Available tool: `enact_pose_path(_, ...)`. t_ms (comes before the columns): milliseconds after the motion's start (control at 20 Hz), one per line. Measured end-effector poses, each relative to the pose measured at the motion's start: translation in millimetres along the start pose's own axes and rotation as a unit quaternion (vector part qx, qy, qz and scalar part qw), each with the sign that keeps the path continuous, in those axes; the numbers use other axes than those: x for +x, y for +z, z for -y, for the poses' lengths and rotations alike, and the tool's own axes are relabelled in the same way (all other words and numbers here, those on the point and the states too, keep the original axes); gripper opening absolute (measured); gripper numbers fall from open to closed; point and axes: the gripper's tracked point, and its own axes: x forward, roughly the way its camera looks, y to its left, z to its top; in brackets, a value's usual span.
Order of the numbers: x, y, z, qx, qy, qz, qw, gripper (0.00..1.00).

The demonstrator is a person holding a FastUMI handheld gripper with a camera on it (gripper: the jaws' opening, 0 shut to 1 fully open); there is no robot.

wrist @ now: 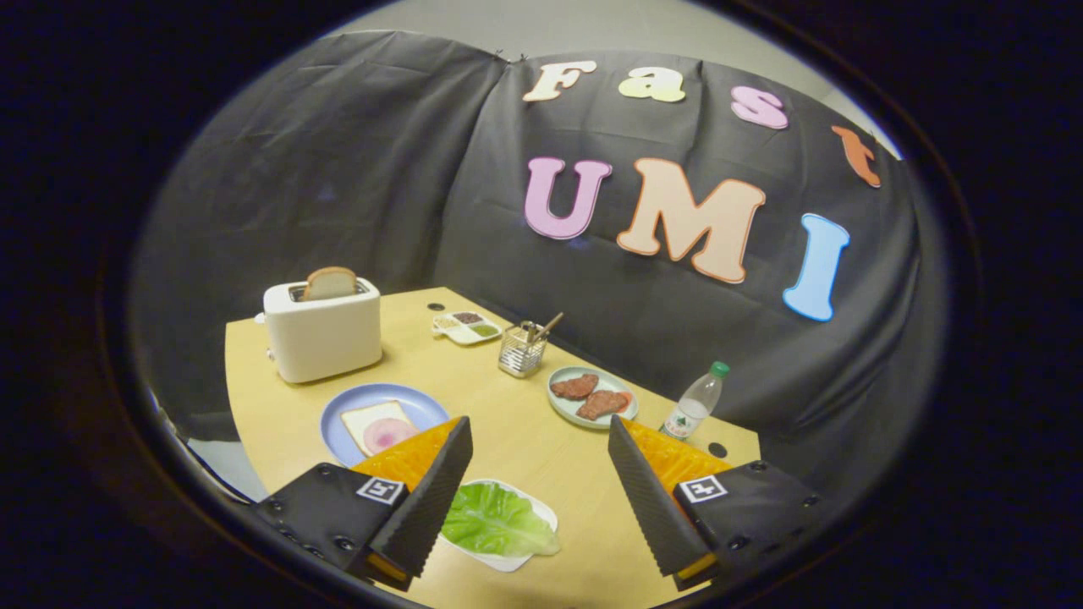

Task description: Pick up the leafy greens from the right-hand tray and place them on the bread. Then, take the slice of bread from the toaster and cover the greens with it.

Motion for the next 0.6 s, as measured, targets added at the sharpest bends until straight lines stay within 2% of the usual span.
enact_pose_path(600, 46, -91, -26, -0.010, 0.072, -0.104, 0.992, 1.00)
